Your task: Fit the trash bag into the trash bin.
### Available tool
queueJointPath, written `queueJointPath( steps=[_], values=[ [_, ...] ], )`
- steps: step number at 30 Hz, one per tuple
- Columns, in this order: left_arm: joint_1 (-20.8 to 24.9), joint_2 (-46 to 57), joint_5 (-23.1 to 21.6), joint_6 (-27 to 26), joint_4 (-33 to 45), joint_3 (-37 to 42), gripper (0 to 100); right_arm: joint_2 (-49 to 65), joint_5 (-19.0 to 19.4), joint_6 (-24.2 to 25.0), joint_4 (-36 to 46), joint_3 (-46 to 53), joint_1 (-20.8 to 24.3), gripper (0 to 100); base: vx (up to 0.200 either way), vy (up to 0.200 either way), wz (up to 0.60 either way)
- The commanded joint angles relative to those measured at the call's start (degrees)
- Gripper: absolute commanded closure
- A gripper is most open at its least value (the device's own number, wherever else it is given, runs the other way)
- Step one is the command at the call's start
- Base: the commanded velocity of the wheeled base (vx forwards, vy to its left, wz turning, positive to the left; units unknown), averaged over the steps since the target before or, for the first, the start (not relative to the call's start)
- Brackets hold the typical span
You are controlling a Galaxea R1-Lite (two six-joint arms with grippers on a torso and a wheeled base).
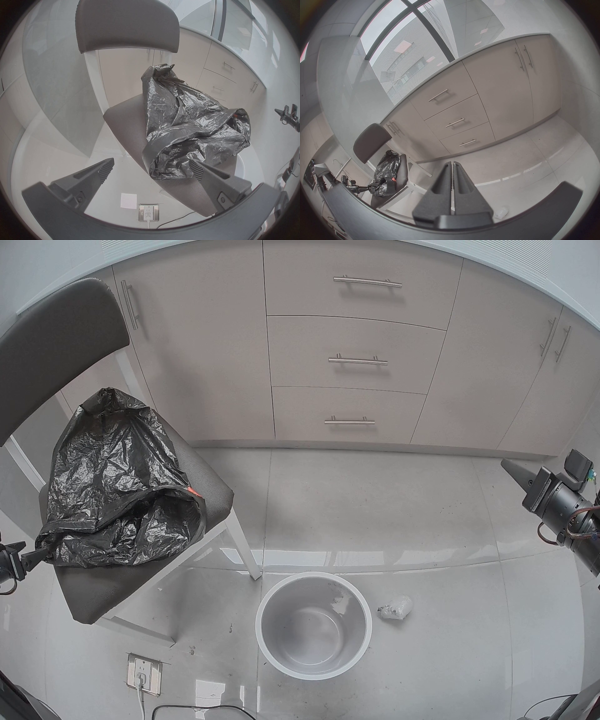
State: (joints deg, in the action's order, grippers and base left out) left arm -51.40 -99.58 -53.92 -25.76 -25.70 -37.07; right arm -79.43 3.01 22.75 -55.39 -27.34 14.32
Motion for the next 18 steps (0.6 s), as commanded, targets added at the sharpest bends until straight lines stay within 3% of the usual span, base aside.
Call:
queueJointPath(
  steps=[1, 12, 18],
  values=[
    [0.8, -0.4, 0.1, -0.5, -0.1, -0.1, 0, 0.5, 0.1, 0.3, 0.0, -0.6, -0.7, 100, 0.000, 0.000, 0.00],
    [1.8, -6.2, 4.3, -0.9, -5.0, -5.1, 0, 0.9, 0.2, 1.9, -0.2, -0.6, -1.1, 100, 0.000, 0.000, 0.00],
    [3.7, -6.9, 4.3, -0.7, -6.0, -5.6, 0, 1.5, 0.9, 2.1, -0.1, -0.5, -1.1, 100, 0.000, 0.000, 0.00]
  ],
)
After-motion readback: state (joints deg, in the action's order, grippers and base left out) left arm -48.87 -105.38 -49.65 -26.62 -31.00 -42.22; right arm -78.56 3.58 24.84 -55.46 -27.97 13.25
